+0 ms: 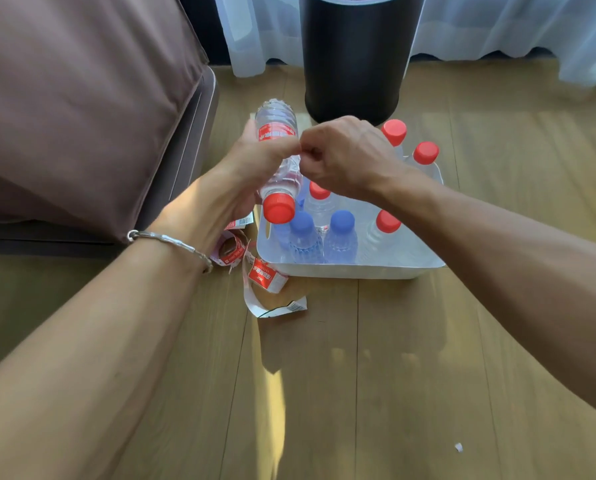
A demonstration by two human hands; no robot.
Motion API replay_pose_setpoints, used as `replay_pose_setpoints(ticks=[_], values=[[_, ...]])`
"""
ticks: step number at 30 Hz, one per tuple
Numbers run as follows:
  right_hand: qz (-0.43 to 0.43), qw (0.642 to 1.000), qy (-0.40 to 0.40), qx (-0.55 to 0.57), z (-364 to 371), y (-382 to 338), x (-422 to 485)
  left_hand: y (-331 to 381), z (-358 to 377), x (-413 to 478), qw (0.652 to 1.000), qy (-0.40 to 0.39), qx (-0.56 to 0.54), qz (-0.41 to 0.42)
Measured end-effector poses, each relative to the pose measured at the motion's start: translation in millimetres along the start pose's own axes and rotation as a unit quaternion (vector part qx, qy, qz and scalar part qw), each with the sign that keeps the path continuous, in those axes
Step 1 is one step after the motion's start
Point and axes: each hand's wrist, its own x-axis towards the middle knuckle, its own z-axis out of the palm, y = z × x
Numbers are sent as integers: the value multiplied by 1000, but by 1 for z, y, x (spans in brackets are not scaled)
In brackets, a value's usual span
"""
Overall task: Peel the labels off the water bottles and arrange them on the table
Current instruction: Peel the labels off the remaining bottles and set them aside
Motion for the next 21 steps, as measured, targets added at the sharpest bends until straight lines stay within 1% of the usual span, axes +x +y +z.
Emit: replay_pose_setpoints(ticks=[4,5,7,8,9,11,12,14,16,18,19,21], values=[[14,999,-19,-27,6,-6,-4,4,2,-1,997,43,65,-20],[34,999,-12,-35,6,-1,-1,6,1,-5,996,24,85,-26],[113,992,49,-25,-4,17,10,4,8,-18,987,-78,134,-52],[130,988,80,-2,-13,24,15,2,17,-28,978,-120,156,-71],[113,989,91,24,-20,26,19,-3,28,-33,974,-131,169,-74],[58,994,74,52,-27,18,20,-14,38,-30,984,-111,139,-30],[52,994,64,77,-27,14,17,-9,42,-29,989,-79,124,-20],[62,982,43,171,-22,12,16,7,37,-19,992,-31,121,-7],[67,958,42,275,-18,11,16,19,24,-12,989,-39,143,-4],[70,934,58,346,-24,12,17,30,16,-13,985,-65,158,-8],[70,928,46,362,-27,13,16,36,11,-14,985,-93,146,-18],[51,933,-37,354,-32,14,11,49,3,-18,986,-130,86,-62]])
